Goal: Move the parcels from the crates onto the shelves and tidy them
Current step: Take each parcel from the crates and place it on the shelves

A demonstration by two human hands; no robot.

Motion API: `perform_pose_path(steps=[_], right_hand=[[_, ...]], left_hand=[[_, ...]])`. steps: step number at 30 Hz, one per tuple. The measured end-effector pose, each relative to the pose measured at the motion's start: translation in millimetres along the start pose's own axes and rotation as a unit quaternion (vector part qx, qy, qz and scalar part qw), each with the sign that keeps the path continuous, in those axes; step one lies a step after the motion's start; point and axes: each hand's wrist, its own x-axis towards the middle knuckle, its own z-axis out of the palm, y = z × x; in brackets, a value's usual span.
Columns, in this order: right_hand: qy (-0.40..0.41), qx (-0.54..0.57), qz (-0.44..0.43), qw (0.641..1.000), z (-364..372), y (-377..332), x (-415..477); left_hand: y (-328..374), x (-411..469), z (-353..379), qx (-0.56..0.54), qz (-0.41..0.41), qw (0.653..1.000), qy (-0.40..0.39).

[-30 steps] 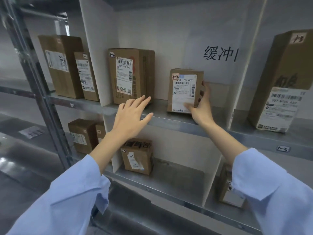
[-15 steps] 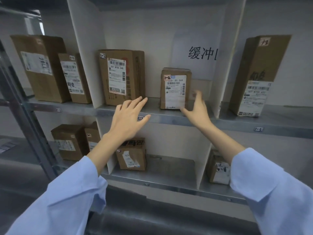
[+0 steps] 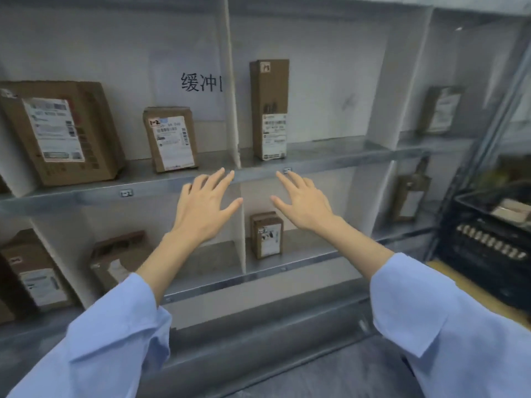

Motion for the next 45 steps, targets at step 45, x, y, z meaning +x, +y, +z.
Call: perform_pose_path(steps=[45], right_hand=[[0.026,-0.055,0.435,0.898,-152.0,737.3,-195.0]], left_hand=[[796.8,294.8,231.8,-0.201,0.370,0.905,-0.060]])
